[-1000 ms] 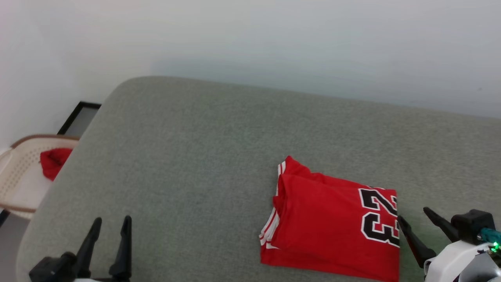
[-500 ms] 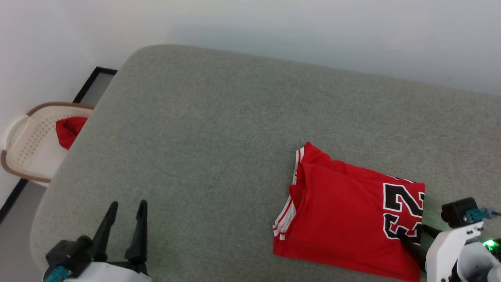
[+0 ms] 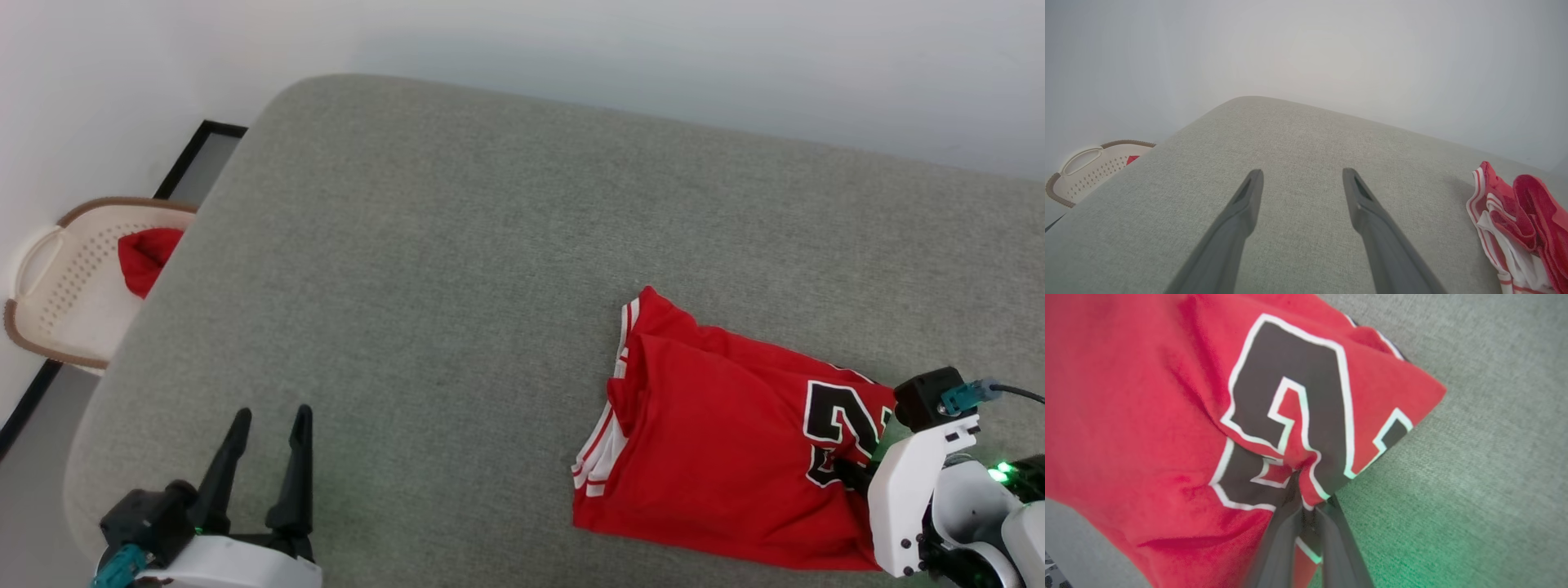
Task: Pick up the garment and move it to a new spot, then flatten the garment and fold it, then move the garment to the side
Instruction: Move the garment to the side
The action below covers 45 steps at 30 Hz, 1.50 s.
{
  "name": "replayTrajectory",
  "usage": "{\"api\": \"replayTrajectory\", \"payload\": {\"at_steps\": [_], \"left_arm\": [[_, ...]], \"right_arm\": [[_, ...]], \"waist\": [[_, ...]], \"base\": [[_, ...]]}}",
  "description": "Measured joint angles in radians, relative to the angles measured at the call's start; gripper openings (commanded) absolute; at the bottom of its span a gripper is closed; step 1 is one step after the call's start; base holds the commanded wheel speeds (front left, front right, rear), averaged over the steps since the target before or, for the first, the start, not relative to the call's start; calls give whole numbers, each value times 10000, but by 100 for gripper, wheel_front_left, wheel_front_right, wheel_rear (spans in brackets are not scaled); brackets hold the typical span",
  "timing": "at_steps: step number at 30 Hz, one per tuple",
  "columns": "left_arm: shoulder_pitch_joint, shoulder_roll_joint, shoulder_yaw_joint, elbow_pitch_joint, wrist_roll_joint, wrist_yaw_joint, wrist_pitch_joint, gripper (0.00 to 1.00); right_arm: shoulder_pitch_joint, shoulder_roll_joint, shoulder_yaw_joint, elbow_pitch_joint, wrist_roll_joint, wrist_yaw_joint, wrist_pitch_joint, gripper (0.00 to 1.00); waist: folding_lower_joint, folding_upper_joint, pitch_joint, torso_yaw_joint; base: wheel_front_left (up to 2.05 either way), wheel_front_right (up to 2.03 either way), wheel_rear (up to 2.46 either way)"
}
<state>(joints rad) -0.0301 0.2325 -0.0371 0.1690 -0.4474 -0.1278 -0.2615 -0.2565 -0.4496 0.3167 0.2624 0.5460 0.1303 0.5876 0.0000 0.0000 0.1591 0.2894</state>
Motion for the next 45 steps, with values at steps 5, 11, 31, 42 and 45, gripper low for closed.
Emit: {"api": "replayTrajectory", "payload": {"at_steps": [5, 11, 31, 42, 45], "left_arm": [[-2, 6, 84, -61, 0, 0, 0, 100], [-12, 54, 90, -167, 31, 0, -2, 100], [-920, 297, -579, -625, 117, -2, -25, 100], [-1924, 621, -1049, -646, 169, -2, -25, 100], [-2211, 725, -1189, -639, 176, -2, -25, 100]], "right_arm": [[-231, -150, 161, -288, 69, 2, 194, 0], [-841, -546, 224, -717, 77, 4, 303, 0], [-2668, -2725, 631, -1057, 631, 6, 529, 0], [-3992, -3496, 1331, -383, 713, 8, -500, 0], [-4351, -3754, 1622, -61, 711, 8, -828, 0]], "waist": [[0, 0, -23, -164], [0, 0, -75, -473], [0, 0, 244, -2030], [0, 0, 831, -3187], [0, 0, 1029, -3493]], "base": [[0, 0, 0], [0, 0, 0], [0, 0, 0], [0, 0, 0], [0, 0, 0]]}}
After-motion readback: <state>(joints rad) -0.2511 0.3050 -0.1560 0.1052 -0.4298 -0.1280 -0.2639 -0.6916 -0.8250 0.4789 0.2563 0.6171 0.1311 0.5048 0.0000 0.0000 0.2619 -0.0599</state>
